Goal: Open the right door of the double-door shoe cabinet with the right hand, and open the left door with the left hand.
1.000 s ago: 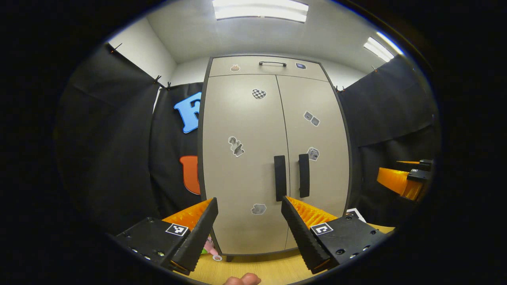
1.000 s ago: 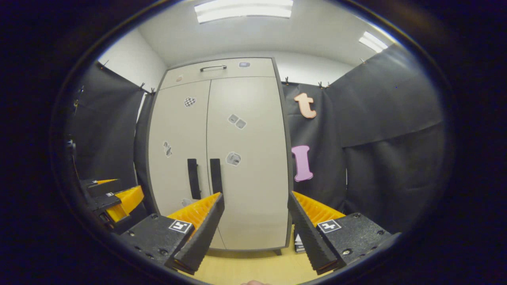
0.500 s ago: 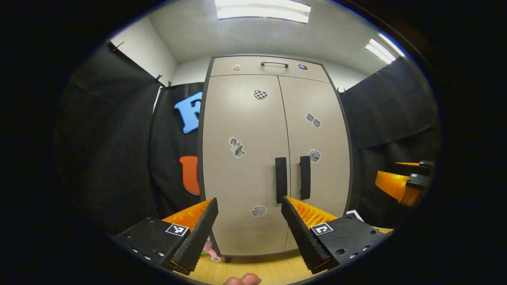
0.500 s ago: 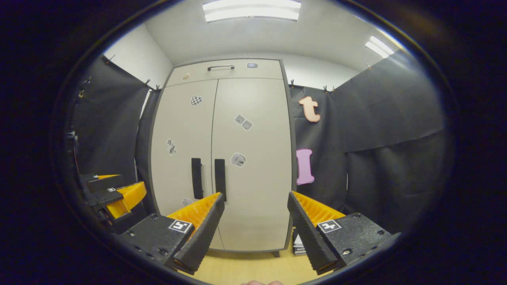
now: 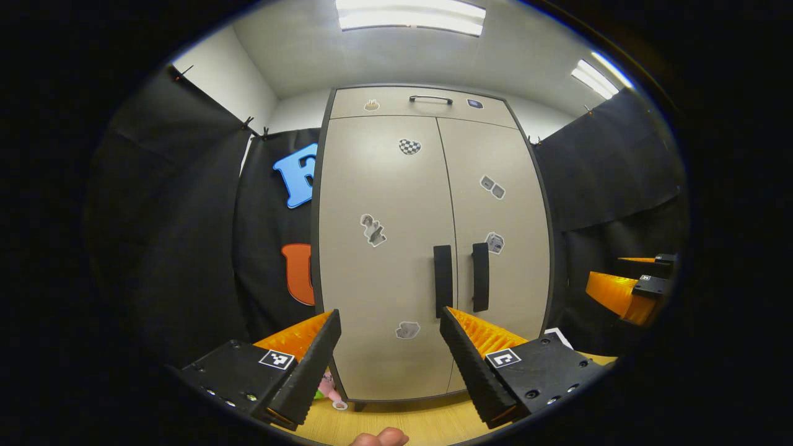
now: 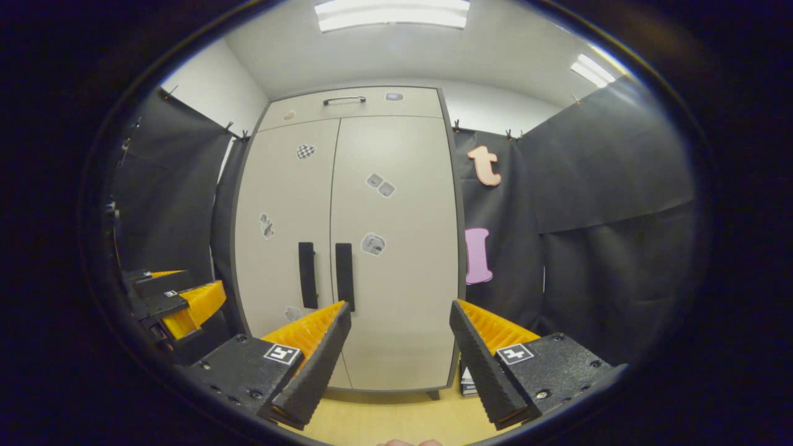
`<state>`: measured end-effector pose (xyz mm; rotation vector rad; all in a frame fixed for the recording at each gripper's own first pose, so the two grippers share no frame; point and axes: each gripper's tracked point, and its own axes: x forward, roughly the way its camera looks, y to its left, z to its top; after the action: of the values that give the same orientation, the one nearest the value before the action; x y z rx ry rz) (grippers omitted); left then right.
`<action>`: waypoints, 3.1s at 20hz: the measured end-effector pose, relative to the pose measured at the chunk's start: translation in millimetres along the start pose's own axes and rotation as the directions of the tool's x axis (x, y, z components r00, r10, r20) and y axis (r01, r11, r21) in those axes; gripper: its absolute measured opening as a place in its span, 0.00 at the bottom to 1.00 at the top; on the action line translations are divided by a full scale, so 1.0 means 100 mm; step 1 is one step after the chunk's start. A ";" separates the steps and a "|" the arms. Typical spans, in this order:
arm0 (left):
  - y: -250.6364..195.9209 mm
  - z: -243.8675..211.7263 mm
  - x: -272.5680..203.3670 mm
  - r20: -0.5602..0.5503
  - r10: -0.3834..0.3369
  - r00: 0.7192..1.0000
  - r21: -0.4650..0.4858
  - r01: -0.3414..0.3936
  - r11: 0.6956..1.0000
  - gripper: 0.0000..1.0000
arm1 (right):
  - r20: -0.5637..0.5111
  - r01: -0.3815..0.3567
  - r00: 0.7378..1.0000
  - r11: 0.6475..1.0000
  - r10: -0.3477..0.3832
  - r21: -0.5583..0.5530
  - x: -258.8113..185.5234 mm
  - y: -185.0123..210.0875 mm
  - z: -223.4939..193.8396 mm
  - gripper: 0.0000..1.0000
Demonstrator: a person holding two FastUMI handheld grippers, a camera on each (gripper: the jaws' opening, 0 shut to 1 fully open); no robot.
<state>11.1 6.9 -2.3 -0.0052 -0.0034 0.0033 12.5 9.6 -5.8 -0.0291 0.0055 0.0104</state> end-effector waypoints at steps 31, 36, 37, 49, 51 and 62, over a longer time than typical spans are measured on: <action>-0.01 -0.72 -0.48 -0.113 -0.016 0.993 -0.043 0.011 0.999 0.97 | -0.105 -0.093 0.991 0.994 0.088 -0.049 2.20 1.00 -0.14 0.37; 0.07 -0.74 -0.44 -0.109 -0.011 0.994 -0.051 0.005 0.999 0.97 | -0.122 -0.110 0.987 0.993 0.106 -0.028 2.19 1.00 -0.14 0.28; 0.06 -0.73 -0.44 -0.107 -0.012 0.994 -0.050 0.007 0.999 0.97 | -0.128 -0.117 0.985 0.993 0.112 -0.028 2.19 1.00 -0.15 0.30; 0.01 -0.60 -0.50 -0.084 -0.009 0.996 -0.040 0.005 0.999 0.96 | -0.142 -0.243 0.960 0.970 0.240 0.002 1.37 0.70 -0.10 0.24; 0.00 -0.58 -0.51 -0.079 -0.002 0.997 -0.036 -0.001 0.999 0.97 | -0.153 -0.264 0.953 0.964 0.262 0.011 1.25 0.61 -0.09 0.23; 0.08 -0.50 -0.44 -0.058 0.085 0.995 -0.029 -0.087 0.996 0.96 | -0.157 -0.286 0.947 0.958 0.281 -0.007 0.57 -0.12 0.00 0.23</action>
<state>-33.0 14.4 -52.9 -0.0369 0.0540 0.0896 70.1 -1.4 -6.2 -0.0587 0.1650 0.2968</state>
